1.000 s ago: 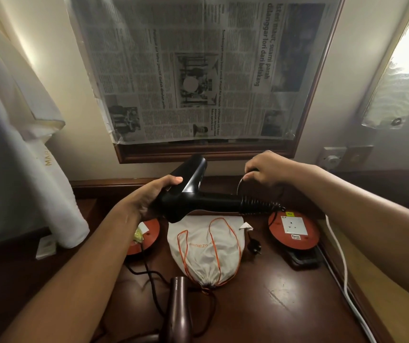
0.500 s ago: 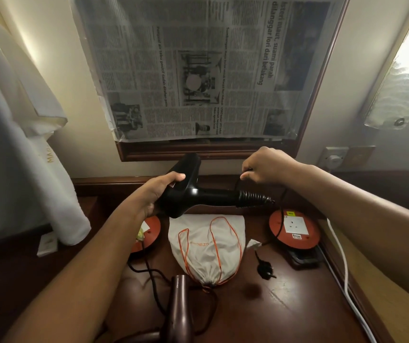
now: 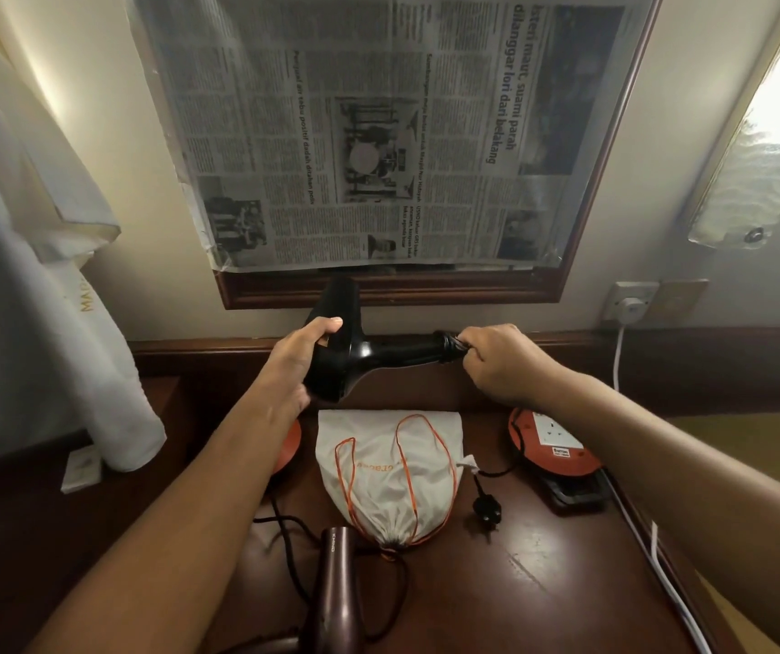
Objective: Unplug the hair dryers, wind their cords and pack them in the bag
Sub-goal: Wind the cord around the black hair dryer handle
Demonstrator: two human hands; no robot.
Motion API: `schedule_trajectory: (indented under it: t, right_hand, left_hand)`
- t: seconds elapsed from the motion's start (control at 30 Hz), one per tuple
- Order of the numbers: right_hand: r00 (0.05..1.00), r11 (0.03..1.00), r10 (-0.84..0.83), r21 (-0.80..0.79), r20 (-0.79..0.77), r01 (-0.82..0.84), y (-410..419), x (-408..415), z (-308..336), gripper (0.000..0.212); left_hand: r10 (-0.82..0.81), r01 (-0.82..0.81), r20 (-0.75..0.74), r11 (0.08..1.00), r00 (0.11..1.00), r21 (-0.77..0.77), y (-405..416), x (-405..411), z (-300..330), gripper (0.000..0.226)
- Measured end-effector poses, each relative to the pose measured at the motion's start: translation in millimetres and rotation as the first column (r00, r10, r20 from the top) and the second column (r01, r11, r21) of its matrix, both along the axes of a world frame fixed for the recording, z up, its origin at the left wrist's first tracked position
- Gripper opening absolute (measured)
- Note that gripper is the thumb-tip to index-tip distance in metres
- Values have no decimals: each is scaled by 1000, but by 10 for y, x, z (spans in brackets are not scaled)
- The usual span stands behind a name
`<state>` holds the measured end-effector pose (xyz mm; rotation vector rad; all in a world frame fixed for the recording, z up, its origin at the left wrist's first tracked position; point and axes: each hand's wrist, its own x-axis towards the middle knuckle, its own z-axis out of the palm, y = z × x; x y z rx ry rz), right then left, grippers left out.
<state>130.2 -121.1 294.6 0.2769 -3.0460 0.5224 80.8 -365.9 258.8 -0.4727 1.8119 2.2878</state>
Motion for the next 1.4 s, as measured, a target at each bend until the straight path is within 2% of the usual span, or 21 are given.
schedule_trajectory:
  t: [0.1, 0.17, 0.23, 0.27, 0.33, 0.43, 0.5, 0.57, 0.7, 0.8, 0.87, 0.93, 1.03, 1.1, 1.23, 1.3, 1.4]
  right_hand:
    - [999, 998, -29, -62, -43, 27, -24, 47, -105, 22]
    - [997, 958, -70, -281, -19, 62, -58, 80, -178, 19]
    - [989, 821, -111, -552, 101, 149, -102, 129, -232, 15]
    - [978, 747, -115, -634, 173, 199, -124, 149, -261, 13]
    - [956, 636, -72, -726, 284, 263, -148, 181, -327, 15]
    - [929, 441, 67, -846, 365, 300, -135, 203, -419, 20]
    - [908, 309, 150, -891, 390, 332, -125, 214, -487, 27]
    - [890, 224, 200, -903, 411, 367, -124, 223, -548, 33]
    - [865, 155, 259, -902, 430, 402, -123, 222, -632, 36]
    - [851, 30, 353, -914, 390, 406, -114, 231, -654, 30]
    - [849, -13, 388, -919, 359, 395, -107, 241, -659, 28]
    - [859, 47, 370, -930, 355, 364, -113, 248, -661, 29]
    - [883, 275, 262, -907, 389, 318, -124, 240, -653, 29]
    - [893, 391, 208, -871, 398, 297, -116, 213, -636, 28]
    - [913, 566, 144, -789, 382, 241, -94, 143, -593, 29]
    - [917, 651, 100, -722, 387, 234, -79, 112, -593, 38]
    - [917, 712, 114, -675, 383, 194, -57, 83, -603, 52]
  left_hand:
    - [12, -13, 7, 999, 1000, 51, 22, 15, 15, 54]
    - [15, -16, 12, 997, 1000, 73, 34, 16, 31, 58]
    - [26, -26, -3, 997, 1000, 78, 51, 16, 41, 56]
    - [32, -31, -10, 997, 999, 77, 59, 14, 41, 55]
    - [35, -33, -18, 996, 999, 88, 74, 9, 38, 55]
    - [16, -14, -15, 994, 1000, 112, 88, 32, 36, 57]
    - [1, 0, -9, 991, 1000, 133, 92, 40, 23, 58]
    - [-6, 8, -12, 991, 1000, 133, 97, 53, 30, 55]
    - [-34, 35, -9, 989, 999, 140, 91, 65, 44, 52]
    - [-45, 45, 0, 988, 999, 147, 94, 89, 80, 52]
    - [-59, 59, -4, 985, 998, 161, 90, 92, 100, 54]
    - [-74, 74, -11, 981, 997, 177, 76, 98, 123, 54]
    - [-110, 112, -21, 976, 994, 186, 56, 109, 135, 52]
    - [-131, 134, -28, 972, 991, 192, 51, 130, 138, 47]
    - [-170, 169, -13, 968, 985, 185, 24, 162, 127, 43]
    - [-188, 185, -3, 964, 982, 193, -2, 159, 130, 41]
    - [-238, 236, -14, 948, 971, 212, -43, 169, 180, 34]
